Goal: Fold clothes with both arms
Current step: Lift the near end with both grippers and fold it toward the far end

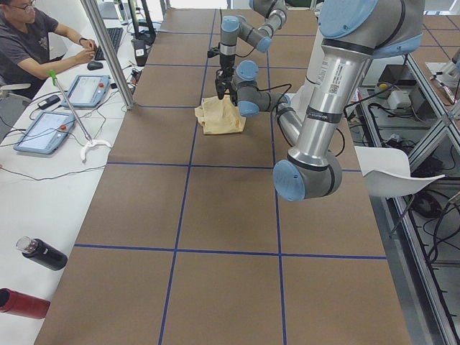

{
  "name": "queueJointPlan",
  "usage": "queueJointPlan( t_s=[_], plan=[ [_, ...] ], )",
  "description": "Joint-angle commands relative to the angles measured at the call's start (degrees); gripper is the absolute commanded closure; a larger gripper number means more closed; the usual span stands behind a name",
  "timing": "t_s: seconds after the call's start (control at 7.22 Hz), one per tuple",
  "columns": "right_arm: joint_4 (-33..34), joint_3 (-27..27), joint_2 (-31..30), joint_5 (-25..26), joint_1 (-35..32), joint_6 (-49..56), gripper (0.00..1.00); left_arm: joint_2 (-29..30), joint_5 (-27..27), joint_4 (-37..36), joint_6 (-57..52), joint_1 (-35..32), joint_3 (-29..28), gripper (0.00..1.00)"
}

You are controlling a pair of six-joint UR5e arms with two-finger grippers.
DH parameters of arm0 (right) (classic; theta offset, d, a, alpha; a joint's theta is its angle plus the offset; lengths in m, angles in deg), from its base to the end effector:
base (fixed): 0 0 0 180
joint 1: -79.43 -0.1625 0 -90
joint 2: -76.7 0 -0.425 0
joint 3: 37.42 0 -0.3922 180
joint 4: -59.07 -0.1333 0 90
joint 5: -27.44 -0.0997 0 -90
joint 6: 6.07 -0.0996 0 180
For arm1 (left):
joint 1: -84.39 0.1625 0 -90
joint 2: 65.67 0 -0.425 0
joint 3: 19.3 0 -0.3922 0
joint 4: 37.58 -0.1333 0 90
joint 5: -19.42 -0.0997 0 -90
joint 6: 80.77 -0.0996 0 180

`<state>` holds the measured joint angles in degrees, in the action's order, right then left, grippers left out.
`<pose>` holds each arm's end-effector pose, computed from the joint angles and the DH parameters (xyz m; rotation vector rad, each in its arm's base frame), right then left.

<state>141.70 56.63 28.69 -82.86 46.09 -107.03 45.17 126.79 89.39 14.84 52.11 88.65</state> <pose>-0.5230 -0.4623 0.1717 -0.1448 -0.9804 0.5450 0.4296 -0.3939 0.2407 0.0521 1.3416 -0.3595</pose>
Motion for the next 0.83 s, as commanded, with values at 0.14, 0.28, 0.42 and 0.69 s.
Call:
queueJointPlan(
  t_s=[0.14,0.28,0.42,0.69],
  plan=[
    [-2.46,-10.16,5.20,0.17,-3.40,1.90,1.00,0.25,-0.06,0.29,-4.62,-2.25,-5.11,1.00],
    [-7.26,-14.30,5.39,0.35,-3.57,2.08,1.00,0.51,-0.06,0.38,-6.29,-3.30,-7.21,1.00],
    [-9.05,-17.30,6.26,0.43,-3.75,2.08,1.00,2.26,-0.06,0.38,-7.35,-4.70,-9.58,1.00],
    [-9.33,-20.56,8.28,1.22,-4.01,2.34,1.00,7.18,-0.06,1.08,-8.76,-5.77,-18.44,1.00]
  ],
)
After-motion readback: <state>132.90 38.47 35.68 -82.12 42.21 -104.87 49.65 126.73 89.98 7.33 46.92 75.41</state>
